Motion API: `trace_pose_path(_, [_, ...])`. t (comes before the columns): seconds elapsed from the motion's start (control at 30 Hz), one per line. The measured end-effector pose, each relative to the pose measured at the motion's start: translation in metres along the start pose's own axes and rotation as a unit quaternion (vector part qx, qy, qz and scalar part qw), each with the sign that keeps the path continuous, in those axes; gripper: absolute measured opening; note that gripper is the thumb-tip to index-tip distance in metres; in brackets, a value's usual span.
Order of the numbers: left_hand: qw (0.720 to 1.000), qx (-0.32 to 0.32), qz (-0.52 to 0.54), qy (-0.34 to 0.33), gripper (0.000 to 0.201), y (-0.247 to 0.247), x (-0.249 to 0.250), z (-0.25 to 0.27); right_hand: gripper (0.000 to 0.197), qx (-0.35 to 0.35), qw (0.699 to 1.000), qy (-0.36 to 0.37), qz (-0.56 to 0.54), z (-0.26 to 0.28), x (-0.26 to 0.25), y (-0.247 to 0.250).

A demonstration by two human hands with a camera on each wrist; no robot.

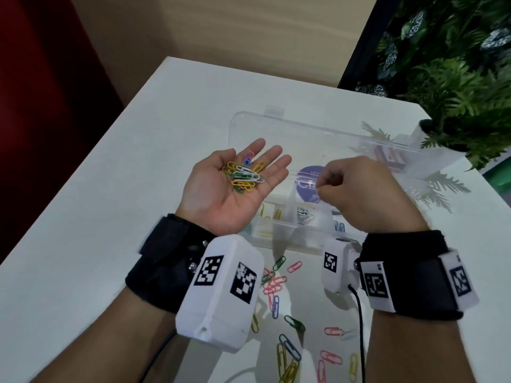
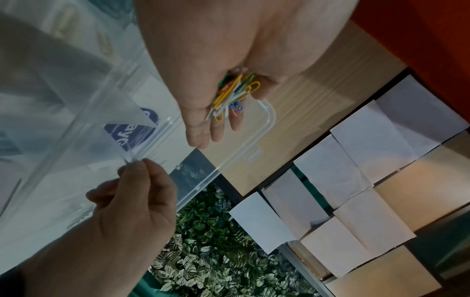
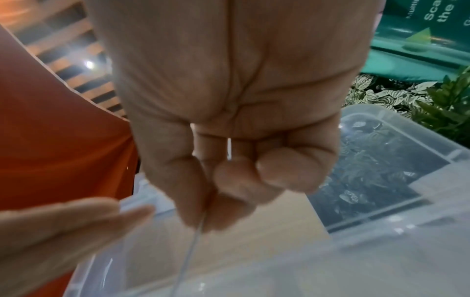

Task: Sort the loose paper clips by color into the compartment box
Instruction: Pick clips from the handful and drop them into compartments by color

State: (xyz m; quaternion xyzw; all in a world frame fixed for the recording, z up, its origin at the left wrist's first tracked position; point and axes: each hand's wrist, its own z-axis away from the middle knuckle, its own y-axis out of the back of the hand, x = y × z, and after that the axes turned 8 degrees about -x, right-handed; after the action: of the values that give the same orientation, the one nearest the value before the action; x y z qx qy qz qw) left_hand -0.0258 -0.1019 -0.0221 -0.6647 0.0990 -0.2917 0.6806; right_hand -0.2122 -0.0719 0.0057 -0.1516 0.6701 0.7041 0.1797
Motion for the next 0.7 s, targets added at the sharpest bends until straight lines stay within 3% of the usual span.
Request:
trace_pose_path(0.07, [1.0, 0.002, -0.007, 0.009, 0.042, 0.001, -0.004, -0.001, 0.011, -0.015, 1.0, 0.001, -0.002, 0.002, -0.001, -0.001])
trace_pose_path(0.17, [1.0, 0.005, -0.006, 0.019, 0.042, 0.001, -0.012, -0.003, 0.005, 0.037, 0.997, 0.053, -0.031, 0.008, -0.014, 0.005])
trace_pose_path(0.3, [0.999, -0.008, 0.005, 0.034, 0.042, -0.001, -0.022, -0.003, 0.002, -0.015, 0.992, 0.123, -0.024, 0.013, -0.041, -0.003])
trace_pose_path(0.5, [0.999, 0.0, 0.015, 0.031, 0.042, -0.002, -0.025, -0.001, 0.006, -0.041, 0.993, 0.108, 0.02, 0.01, -0.042, -0.012])
trace_pose_path(0.7, [0.999, -0.008, 0.045, 0.027, 0.041, 0.0, -0.024, 0.0, 0.006, 0.004, 0.994, 0.11, -0.026, 0.006, -0.037, -0.011])
